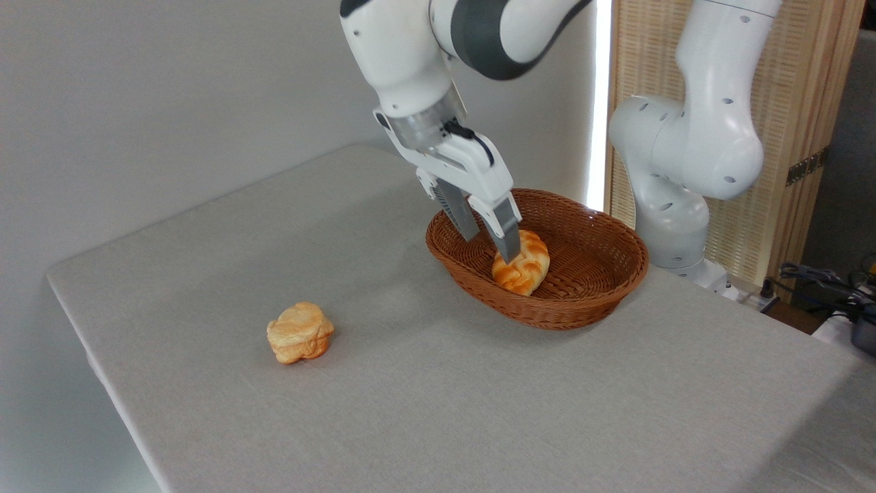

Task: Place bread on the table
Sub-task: 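Move the gripper over the wicker basket and lower onto the croissant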

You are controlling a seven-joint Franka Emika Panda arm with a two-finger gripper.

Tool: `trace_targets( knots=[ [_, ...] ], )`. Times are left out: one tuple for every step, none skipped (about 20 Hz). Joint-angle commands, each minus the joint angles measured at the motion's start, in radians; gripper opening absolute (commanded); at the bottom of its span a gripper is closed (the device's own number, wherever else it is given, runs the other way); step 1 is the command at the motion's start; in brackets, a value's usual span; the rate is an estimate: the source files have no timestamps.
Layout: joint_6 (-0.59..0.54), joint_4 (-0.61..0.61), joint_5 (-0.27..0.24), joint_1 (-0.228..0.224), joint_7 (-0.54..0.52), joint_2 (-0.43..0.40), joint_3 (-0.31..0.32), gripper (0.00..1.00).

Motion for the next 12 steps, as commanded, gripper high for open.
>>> trace_targets(
  knots=[
    [-0.01,-0.046,0.002,-0.005,0.021,-0.014,0.024,1.0],
    [-0.005,-0.058,0.002,-0.005,0.022,-0.011,0.029,1.0],
    [0.003,-0.067,0.002,-0.005,0.024,-0.007,0.036,1.0],
    [0.01,-0.07,0.002,-0.005,0.027,0.004,0.038,1.0],
    [0.013,-0.07,0.002,-0.005,0.03,0.015,0.038,1.0],
    [0.016,-0.07,0.002,-0.005,0.03,0.024,0.038,1.0],
    [0.019,-0.07,0.002,-0.007,0.03,0.033,0.038,1.0],
    [0.024,-0.07,0.002,-0.01,0.03,0.044,0.036,1.0],
    [0.041,-0.07,0.002,-0.018,0.03,0.058,0.036,1.0],
    [0.055,-0.07,0.002,-0.019,0.03,0.065,0.036,1.0],
    [0.056,-0.072,0.002,-0.019,0.03,0.073,0.036,1.0],
    [0.056,-0.072,0.002,-0.019,0.03,0.078,0.036,1.0]
  ],
)
